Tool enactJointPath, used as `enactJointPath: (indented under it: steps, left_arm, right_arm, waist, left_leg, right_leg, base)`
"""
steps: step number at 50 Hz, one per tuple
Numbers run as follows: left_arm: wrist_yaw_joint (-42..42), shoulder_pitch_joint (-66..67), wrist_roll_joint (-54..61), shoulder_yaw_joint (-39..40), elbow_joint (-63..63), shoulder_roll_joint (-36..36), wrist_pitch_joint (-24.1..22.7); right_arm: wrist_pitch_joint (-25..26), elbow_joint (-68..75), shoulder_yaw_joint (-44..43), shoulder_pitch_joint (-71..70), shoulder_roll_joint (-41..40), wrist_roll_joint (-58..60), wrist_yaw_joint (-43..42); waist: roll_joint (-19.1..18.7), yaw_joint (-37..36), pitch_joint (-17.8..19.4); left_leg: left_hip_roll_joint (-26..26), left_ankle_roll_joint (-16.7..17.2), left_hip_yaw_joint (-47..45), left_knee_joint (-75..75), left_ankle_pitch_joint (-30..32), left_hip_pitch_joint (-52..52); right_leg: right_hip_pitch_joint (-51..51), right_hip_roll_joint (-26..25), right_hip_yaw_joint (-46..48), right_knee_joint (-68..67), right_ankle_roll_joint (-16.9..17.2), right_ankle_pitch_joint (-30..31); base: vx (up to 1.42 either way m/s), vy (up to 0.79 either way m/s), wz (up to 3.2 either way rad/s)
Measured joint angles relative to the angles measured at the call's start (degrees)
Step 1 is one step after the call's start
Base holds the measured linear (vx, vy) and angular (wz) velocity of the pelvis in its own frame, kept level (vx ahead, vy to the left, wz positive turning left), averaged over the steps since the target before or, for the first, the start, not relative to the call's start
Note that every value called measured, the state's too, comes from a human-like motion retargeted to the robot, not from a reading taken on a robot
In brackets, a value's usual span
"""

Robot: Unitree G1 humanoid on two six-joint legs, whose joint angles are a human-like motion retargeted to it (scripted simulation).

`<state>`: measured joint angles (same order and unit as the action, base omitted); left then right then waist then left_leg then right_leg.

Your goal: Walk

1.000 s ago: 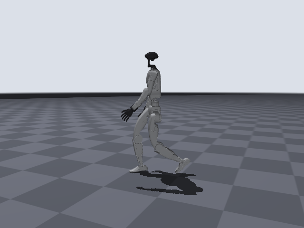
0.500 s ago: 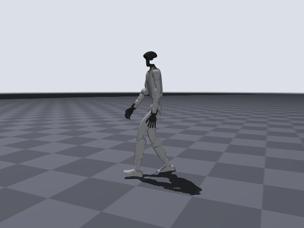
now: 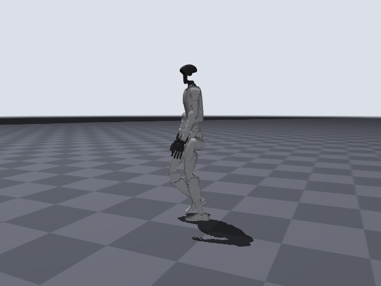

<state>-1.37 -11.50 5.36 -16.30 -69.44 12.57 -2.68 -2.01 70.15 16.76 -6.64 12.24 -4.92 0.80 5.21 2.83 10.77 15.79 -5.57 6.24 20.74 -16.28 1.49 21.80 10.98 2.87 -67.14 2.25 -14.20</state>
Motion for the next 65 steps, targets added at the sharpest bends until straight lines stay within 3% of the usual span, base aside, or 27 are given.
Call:
enactJointPath:
  steps: [4,10,13,18,26,30,35,42,50,57,61,65]
  left_arm:
    - [-1.49,-2.31,0.13,0.24,0.95,0.66,-1.1]
    - [-3.17,-5.23,-0.64,0.58,1.56,1.33,-2.26]
    - [-3.83,-4.67,-1.02,0.45,1.61,0.78,-2.35]
    - [-3.95,-3.51,-0.79,0.87,-0.27,-0.91,-1.47]
    - [-1.41,-0.59,-0.06,0.51,-4.75,-3.28,-0.24]
    - [-0.34,0.12,-0.57,-0.13,-3.74,-2.54,0.56]
    - [-0.15,0.3,-0.95,0.15,-1.23,-1.0,0.91]
    - [-0.44,0.93,0.07,1.64,1.28,-0.1,0.61]
    - [-0.02,1.31,-1.13,2.47,1.06,-0.42,0.7]
    - [0.38,3.52,-1.92,1.74,0.09,-1.64,1.19]
    - [1.31,4.57,-0.54,0.97,-1.63,-2.35,1.61]
    - [3.14,4.62,1.07,0.18,-4.18,-2.62,1.83]
  right_arm:
    - [-0.38,-1.86,-0.27,0.26,0.0,-0.91,-1.47]
    - [-0.58,-3.57,-0.98,-0.9,-0.48,-1.15,-2.86]
    - [-0.57,-3.84,-1.33,-0.3,-1.03,-1.11,-3.68]
    - [-0.08,-2.52,-2.2,-0.52,-1.45,-1.93,-4.75]
    - [0.06,-0.73,-1.05,-1.43,-0.38,-4.51,-4.39]
    - [0.04,-1.34,-0.88,-1.85,0.66,-4.69,-4.2]
    - [0.11,-2.0,-1.04,-2.84,1.89,-3.22,-3.81]
    - [0.12,-2.21,-1.42,-4.49,2.45,-1.55,-2.33]
    - [0.17,-1.43,-1.33,-5.8,1.89,-0.03,-1.11]
    - [0.27,-0.34,-1.17,-3.76,1.06,0.95,-1.38]
    - [0.74,1.44,-1.39,-1.89,0.75,0.46,-1.16]
    - [1.31,3.5,-1.65,-0.56,0.98,-0.97,0.22]
  waist:
    - [-1.46,2.3,1.51]
    - [-3.56,3.81,2.7]
    - [-3.57,3.99,2.21]
    - [-5.13,5.36,1.33]
    - [-11.05,5.94,0.95]
    - [-11.55,4.23,0.79]
    - [-10.59,1.01,1.22]
    - [-8.77,-2.64,2.36]
    - [-5.59,-3.27,1.69]
    - [-3.6,-2.85,-0.79]
    - [-1.26,-3.1,-2.36]
    - [1.84,-2.82,-3.35]
  left_leg:
    - [-2.32,0.33,2.36,-1.2,-3.16,-6.33]
    - [-5.87,0.09,3.98,-0.19,-8.95,-12.08]
    - [-6.08,-0.06,3.84,3.65,-12.66,-13.41]
    - [-8.88,1.64,2.08,11.84,-14.47,-14.59]
    - [-16.71,11.32,0.69,39.42,5.57,-5.05]
    - [-20.97,8.82,-2.91,51.96,6.73,3.82]
    - [-23.81,2.85,-6.44,56.24,-1.64,13.76]
    - [-21.72,1.08,-9.27,40.12,-6.54,22.81]
    - [-14.88,5.71,-9.71,4.41,4.54,24.76]
    - [-11.7,5.52,-9.59,-0.08,9.44,26.62]
    - [-8.77,3.34,-10.61,5.22,10.73,26.63]
    - [-4.01,0.42,-11.22,6.17,8.39,23.41]
  right_leg:
    - [3.27,-3.47,-0.04,15.05,2.54,3.09]
    - [4.56,-10.17,-3.51,41.47,9.36,15.06]
    - [6.22,-11.39,-4.79,41.85,10.48,16.93]
    - [7.51,-13.47,-3.45,33.87,8.4,16.82]
    - [1.72,-20.23,-0.61,33.11,1.36,10.75]
    - [-3.14,-21.88,-0.88,36.34,-0.1,7.95]
    - [-10.55,-22.44,-2.44,41.39,0.0,5.24]
    - [-20.17,-21.2,-5.29,46.3,0.01,0.79]
    - [-25.78,-16.71,-6.23,46.54,-0.52,-5.88]
    - [-26.36,-14.5,-6.48,38.05,-0.59,-11.76]
    - [-25.39,-11.57,-7.08,29.8,1.17,-10.66]
    - [-22.55,-7.76,-8.4,17.24,5.75,-1.63]
  base:
    - [0.53,-0.01,0.39]
    - [0.52,-0.04,0.14]
    - [0.55,-0.08,0.13]
    - [0.58,-0.11,0.31]
    - [0.55,-0.13,0.09]
    - [0.5,-0.09,-0.01]
    - [0.48,-0.07,-0.11]
    - [0.47,-0.08,-0.23]
    - [0.45,-0.05,-0.01]
    - [0.5,0.05,0.03]
    - [0.58,0.1,-0.05]
    - [0.58,0.11,0.07]
